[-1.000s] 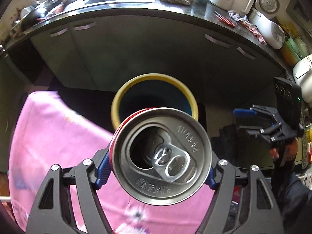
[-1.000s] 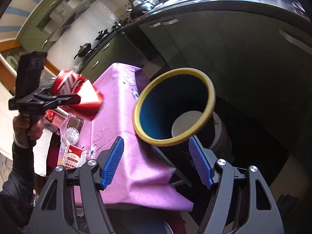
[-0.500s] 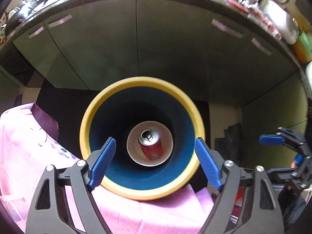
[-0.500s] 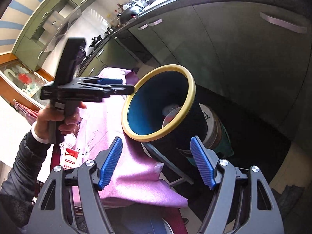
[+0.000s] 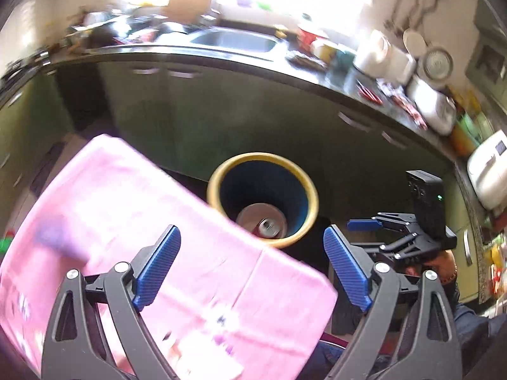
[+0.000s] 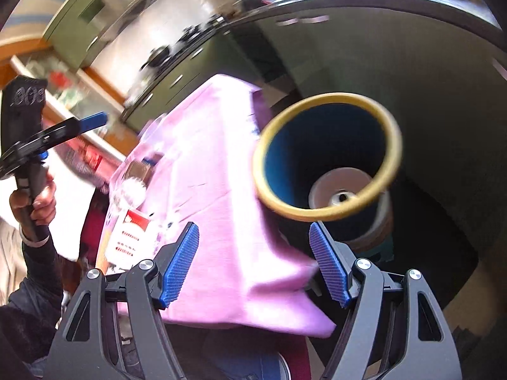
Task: Collect trash
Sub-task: 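Move the right gripper to the Nongfu Spring water bottle and close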
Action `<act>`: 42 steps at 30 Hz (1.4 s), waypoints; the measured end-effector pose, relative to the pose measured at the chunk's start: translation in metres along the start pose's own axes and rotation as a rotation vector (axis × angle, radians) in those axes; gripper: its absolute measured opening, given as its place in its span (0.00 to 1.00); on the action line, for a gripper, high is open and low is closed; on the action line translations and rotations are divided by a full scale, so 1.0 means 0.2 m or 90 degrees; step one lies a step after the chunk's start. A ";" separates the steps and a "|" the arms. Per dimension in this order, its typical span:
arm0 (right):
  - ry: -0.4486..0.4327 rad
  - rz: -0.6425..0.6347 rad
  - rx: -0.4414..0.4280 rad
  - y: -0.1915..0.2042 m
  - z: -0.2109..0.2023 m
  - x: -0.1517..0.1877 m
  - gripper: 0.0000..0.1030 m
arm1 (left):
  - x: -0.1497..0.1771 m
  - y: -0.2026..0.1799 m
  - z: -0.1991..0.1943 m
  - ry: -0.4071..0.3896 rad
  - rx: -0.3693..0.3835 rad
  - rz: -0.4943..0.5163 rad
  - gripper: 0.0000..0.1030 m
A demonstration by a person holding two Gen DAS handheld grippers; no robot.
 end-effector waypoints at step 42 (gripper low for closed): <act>0.500 -0.916 0.106 1.76 1.48 -0.22 0.74 | 1.31 0.77 -0.66 -0.137 -0.100 -0.354 0.90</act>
Point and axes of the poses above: each gripper's, at about its wrist camera, not at the fingertips, and z roughly the way its jaws point, y to its left, x to its underside, the point moved 2 cm from there along z, roughly the way its jaws point, and after that the axes turned 10 degrees about y, right-handed, at the moved point
